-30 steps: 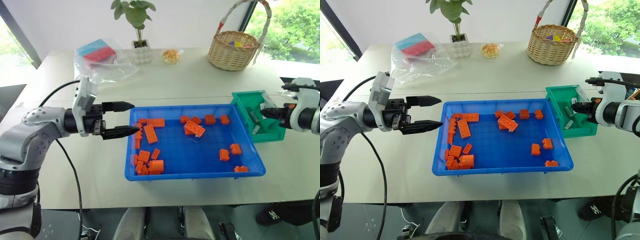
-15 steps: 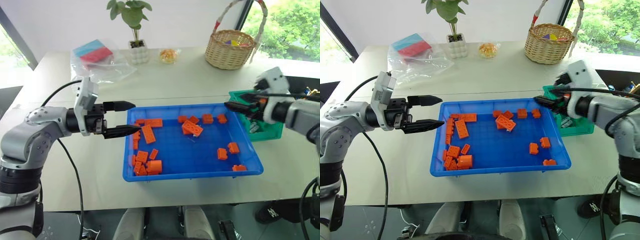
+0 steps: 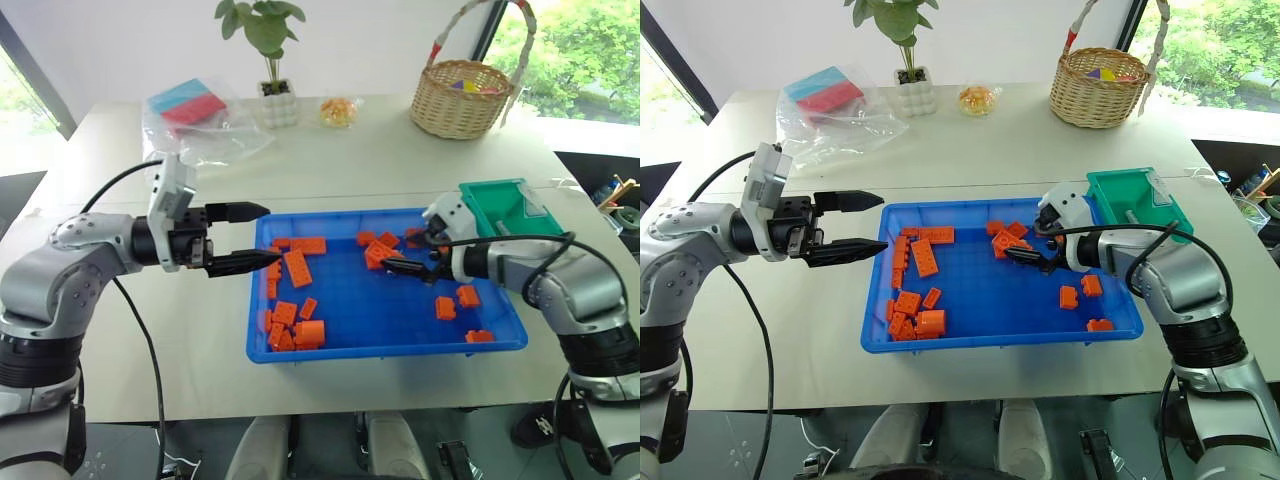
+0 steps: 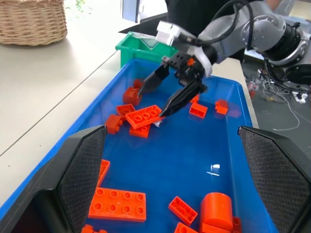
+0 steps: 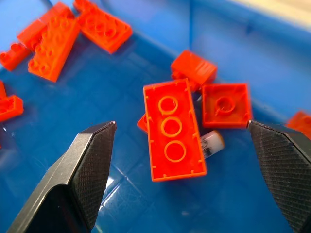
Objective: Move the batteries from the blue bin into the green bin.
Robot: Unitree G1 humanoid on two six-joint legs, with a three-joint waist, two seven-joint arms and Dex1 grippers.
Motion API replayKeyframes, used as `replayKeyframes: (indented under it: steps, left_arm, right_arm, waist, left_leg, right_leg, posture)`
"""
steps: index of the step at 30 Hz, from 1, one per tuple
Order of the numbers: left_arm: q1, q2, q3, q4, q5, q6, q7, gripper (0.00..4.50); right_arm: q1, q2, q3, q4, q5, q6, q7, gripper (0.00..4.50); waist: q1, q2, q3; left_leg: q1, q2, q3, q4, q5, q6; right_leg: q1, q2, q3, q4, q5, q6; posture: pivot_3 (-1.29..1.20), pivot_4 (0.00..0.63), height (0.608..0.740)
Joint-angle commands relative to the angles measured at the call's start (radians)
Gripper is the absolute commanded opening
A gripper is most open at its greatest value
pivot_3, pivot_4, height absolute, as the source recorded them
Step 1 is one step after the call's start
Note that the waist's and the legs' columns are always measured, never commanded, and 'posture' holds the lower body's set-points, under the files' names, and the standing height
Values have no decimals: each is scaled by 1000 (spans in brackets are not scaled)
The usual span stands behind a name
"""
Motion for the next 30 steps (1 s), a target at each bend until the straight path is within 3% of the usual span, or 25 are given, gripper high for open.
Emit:
replayKeyframes:
  steps: [1,5,8,13,20,27,28,29,30]
  left_arm:
    - [-3,15,28,-32,-9,-6,6,4500]
    - [4,18,33,-38,-12,-4,8,4500]
    - [6,20,34,-42,-14,-3,9,4500]
    - [4,21,30,-36,-10,-5,5,4500]
    - [-5,13,19,-30,-8,-8,4,4500]
    - [-15,10,19,-30,-8,-7,6,4500]
    - [-14,11,20,-30,-8,-7,6,4500]
    - [-12,12,22,-29,-8,-8,6,4500]
    - [-9,12,23,-30,-8,-9,6,4500]
  right_arm:
    - [-15,25,15,3,-31,-32,19,4427]
    - [-17,72,29,17,-64,-41,1,4427]
    - [-24,100,6,28,-73,-36,-19,3720]
    - [-36,128,-7,-49,-37,6,-7,1301]
    - [-47,255,88,-180,-33,67,-52,1301]
    - [-49,326,201,-59,-140,75,-123,1301]
    - [-56,319,205,-54,-157,66,-126,2268]
    - [-66,310,191,-59,-164,66,-130,2615]
    - [-75,300,172,-71,-165,75,-133,2615]
  waist:
    - [0,0,0]
    - [0,0,0]
    - [0,0,0]
    - [1,0,0]
    - [-2,0,0]
    - [1,0,0]
    - [1,0,0]
    - [0,0,0]
    - [0,0,0]
  left_leg:
    - [0,0,0,0,0,0]
    - [0,0,0,0,0,0]
    - [0,0,0,0,0,0]
    - [0,0,0,0,0,0]
    - [1,0,-1,-1,0,0]
    - [1,-1,-1,0,0,-1]
    - [1,-1,-1,0,1,-1]
    - [1,-1,-1,0,1,-1]
    - [1,-1,-1,0,1,-1]
  right_leg:
    - [0,0,0,0,0,0]
    - [0,0,0,0,0,0]
    - [0,0,0,0,0,0]
    - [0,0,0,0,0,0]
    - [0,0,0,1,0,0]
    - [0,0,0,1,0,0]
    - [0,0,0,1,0,0]
    - [0,0,1,1,0,0]
    - [0,0,1,1,0,0]
  posture:
    - [0,150,702]
    - [0,150,702]
    - [0,150,702]
    - [0,150,702]
    - [0,150,702]
    - [0,150,702]
    - [0,150,702]
    - [0,150,702]
    - [0,150,702]
